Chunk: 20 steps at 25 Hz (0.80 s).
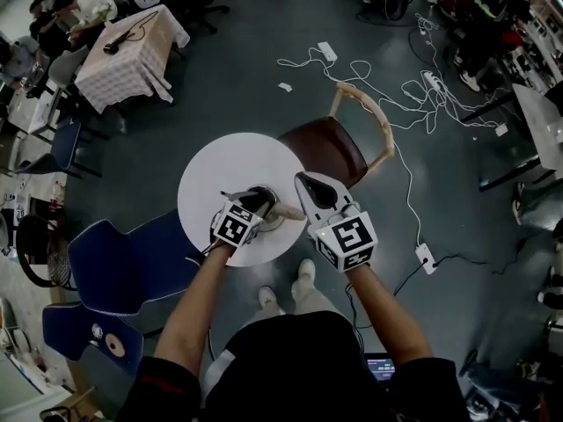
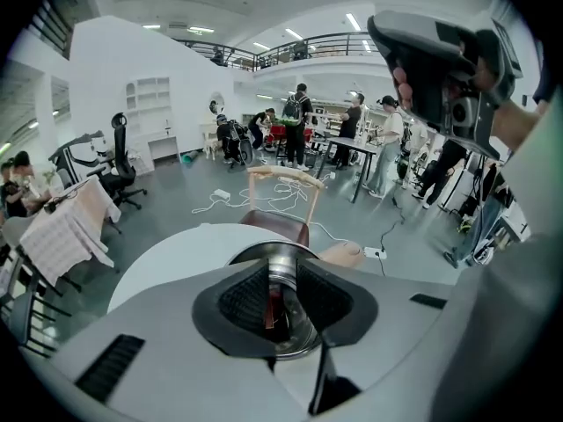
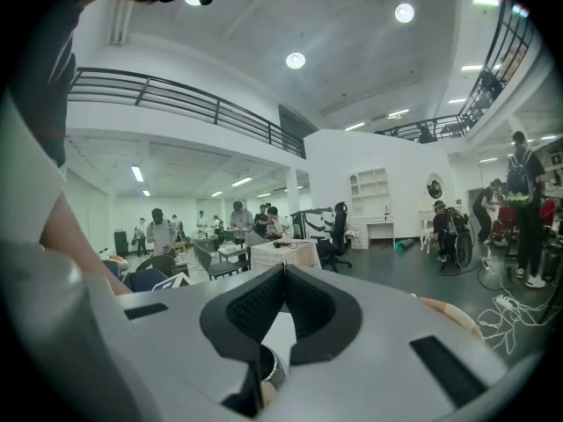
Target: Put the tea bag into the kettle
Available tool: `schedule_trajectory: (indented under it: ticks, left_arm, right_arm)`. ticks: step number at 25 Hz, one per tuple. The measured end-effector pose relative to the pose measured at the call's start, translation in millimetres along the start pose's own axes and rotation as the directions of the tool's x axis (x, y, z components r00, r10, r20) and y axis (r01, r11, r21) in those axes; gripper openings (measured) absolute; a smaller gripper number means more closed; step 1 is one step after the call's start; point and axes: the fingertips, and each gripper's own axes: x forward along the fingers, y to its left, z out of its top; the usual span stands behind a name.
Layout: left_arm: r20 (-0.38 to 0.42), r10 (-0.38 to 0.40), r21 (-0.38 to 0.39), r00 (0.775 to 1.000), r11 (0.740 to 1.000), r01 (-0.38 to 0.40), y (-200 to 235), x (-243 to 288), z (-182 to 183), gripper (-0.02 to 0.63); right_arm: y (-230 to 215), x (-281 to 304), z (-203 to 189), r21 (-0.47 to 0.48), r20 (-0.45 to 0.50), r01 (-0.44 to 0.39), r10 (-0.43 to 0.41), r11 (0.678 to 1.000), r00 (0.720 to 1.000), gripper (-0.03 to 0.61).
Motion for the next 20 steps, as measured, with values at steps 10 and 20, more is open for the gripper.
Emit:
schedule_trajectory:
  ticks: [10, 20]
  left_arm:
    - [0.094, -0.003, -0.017, 0.996, 1.000, 0.005, -4, -29, 18, 0.025]
    - [0.283, 0.013, -0.100, 0.959, 0.995, 0.016, -5, -80, 36, 0.015]
  right_arm:
    - [9, 2, 6, -0.014, -0.002, -0.003, 0.003, 1.000, 1.000, 0.018]
    - [30, 4, 16, -0.051, -0.003, -0.014, 0.014, 0.999, 1.000, 0.018]
